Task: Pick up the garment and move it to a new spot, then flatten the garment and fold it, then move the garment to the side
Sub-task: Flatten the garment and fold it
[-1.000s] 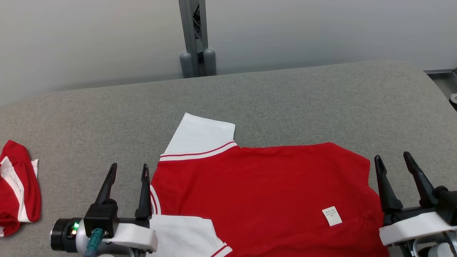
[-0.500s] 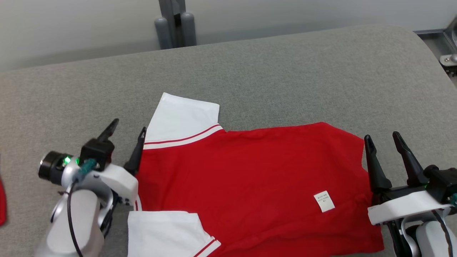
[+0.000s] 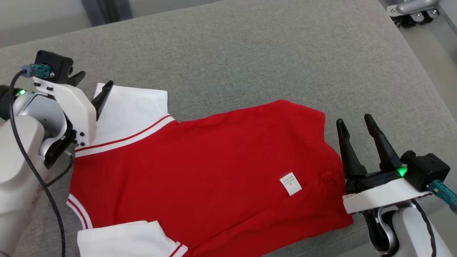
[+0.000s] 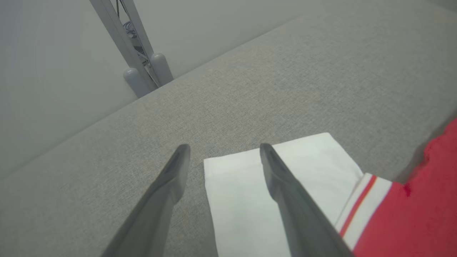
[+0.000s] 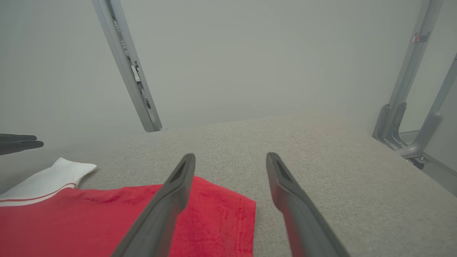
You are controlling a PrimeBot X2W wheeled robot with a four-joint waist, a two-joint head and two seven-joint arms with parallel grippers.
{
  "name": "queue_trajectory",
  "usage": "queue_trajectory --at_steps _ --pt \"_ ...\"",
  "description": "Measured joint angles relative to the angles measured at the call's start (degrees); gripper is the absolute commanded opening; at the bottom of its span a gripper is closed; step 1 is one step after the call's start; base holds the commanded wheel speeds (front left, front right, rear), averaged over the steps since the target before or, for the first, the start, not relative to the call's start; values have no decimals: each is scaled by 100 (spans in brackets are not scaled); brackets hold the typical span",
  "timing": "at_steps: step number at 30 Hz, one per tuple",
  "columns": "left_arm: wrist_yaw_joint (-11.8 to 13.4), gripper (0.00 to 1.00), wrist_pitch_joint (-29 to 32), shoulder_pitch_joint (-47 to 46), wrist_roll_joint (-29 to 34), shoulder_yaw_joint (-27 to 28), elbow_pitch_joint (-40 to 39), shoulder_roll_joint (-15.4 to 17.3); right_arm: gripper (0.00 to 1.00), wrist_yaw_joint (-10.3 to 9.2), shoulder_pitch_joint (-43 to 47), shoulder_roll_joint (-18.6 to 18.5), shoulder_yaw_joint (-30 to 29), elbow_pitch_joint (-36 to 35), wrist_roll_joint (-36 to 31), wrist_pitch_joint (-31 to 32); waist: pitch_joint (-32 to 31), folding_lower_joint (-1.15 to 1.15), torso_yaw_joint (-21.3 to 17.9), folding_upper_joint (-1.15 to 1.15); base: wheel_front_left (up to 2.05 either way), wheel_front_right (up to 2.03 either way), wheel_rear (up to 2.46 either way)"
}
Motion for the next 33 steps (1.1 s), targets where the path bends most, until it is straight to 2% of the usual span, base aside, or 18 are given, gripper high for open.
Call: queue_trajectory --at_steps 4,12,18,25,26,27,28,29,33 --pt "0 100 412 -294 -394 -558 65 345 100 0 -8 51 77 -29 47 0 170 0 -230 0 0 0 0" --pt "-1 100 683 -725 -736 -1202 397 641 100 0 -28 105 122 -68 66 0 359 0 -421 0 0 0 0" --pt "-1 100 814 -986 -905 -1502 647 658 100 0 -132 131 157 -78 108 0 503 0 -475 0 0 0 0" --pt "-1 100 953 -1161 -1232 -1835 563 708 100 0 -179 152 162 -51 123 0 606 0 -465 0 0 0 0" --pt "0 96 977 -1180 -1299 -1887 535 716 100 0 -184 153 159 -43 123 0 613 0 -457 0 0 0 0" --pt "0 62 995 -1187 -1349 -1942 501 723 100 0 -199 155 155 -35 123 0 618 0 -450 0 0 0 0" --pt "1 20 1029 -1198 -1395 -2017 450 735 100 0 -215 156 152 -33 123 0 620 0 -443 0 0 0 0" --pt "0 0 1036 -1220 -1446 -2084 411 755 100 0 -229 158 149 -26 123 0 623 0 -435 0 0 0 0" --pt "-7 0 1011 -1281 -1711 -2324 299 822 100 0 -239 159 141 15 123 0 633 0 -402 0 0 0 0"
